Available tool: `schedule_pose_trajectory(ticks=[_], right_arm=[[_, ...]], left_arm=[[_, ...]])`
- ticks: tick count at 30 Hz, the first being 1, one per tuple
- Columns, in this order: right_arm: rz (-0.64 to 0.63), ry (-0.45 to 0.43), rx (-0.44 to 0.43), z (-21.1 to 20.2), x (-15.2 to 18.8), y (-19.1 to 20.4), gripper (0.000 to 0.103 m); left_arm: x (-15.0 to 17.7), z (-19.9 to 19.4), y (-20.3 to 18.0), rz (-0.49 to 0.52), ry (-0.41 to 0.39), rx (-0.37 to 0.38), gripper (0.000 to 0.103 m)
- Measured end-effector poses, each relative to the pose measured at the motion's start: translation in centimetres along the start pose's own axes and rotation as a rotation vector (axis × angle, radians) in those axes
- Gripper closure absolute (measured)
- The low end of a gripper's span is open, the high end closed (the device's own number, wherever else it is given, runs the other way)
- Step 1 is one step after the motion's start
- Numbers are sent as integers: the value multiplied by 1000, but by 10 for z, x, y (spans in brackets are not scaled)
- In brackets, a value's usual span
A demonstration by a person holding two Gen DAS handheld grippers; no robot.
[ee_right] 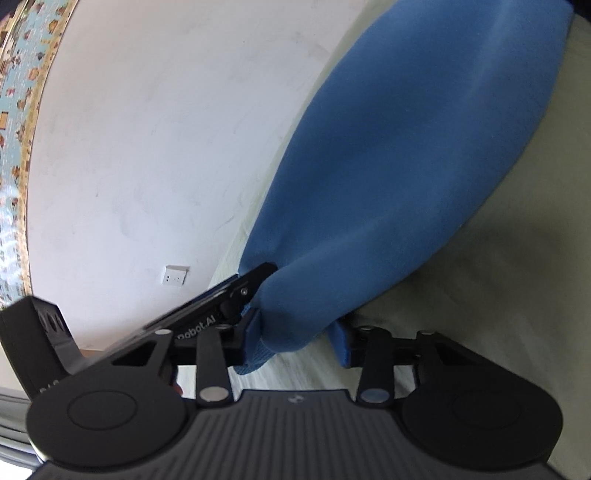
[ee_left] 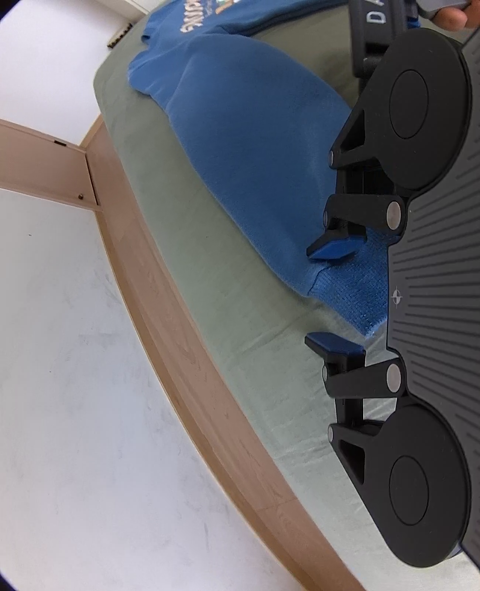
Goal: Fold clothes
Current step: 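Pull the sleeve straight along the bed with both grippers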
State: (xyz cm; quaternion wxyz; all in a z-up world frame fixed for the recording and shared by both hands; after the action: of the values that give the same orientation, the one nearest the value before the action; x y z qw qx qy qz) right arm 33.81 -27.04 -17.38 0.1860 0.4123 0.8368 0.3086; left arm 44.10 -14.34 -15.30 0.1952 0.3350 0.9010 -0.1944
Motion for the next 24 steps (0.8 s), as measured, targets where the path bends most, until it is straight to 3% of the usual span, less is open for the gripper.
schedule_pose_trajectory(ticks=[1, 5, 9, 15, 18, 22, 24], right_arm=[[-5, -1, -1, -1, 0, 1, 81], [-19, 3, -8, -6, 1, 5, 86], [-28, 24, -17, -16, 3, 14, 87], [-40, 53, 6, -9, 13, 19, 85], [-39, 88, 1, 0, 16, 19, 81], [-106, 124, -24, -8, 21, 29, 73], [-161, 153, -24, -14, 26, 34, 73]], left_arm=[[0, -1, 0, 0, -1, 11, 84], [-3, -7, -9, -9, 24, -25, 89], [-6, -22, -20, -64, 90, -69, 90], [1, -13, -30, -1, 126, -130, 88], [5, 0, -24, -18, 108, -143, 81], [5, -4, -11, -50, 86, -155, 52], [6, -11, -5, -78, 86, -147, 47]])
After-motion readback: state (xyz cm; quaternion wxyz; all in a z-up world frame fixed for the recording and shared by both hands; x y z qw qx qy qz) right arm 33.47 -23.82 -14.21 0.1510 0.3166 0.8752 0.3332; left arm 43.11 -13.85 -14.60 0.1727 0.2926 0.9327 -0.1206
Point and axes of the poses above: each gripper's, at about its wrist camera, not at the fingertips, and z roughly the way its jaws point, y to its left, x to its underside, the point moved 3 cm from there along z, roughly the way its jaws point, and after that the axes turned 9 degrees about x, right-handed, at the moved point
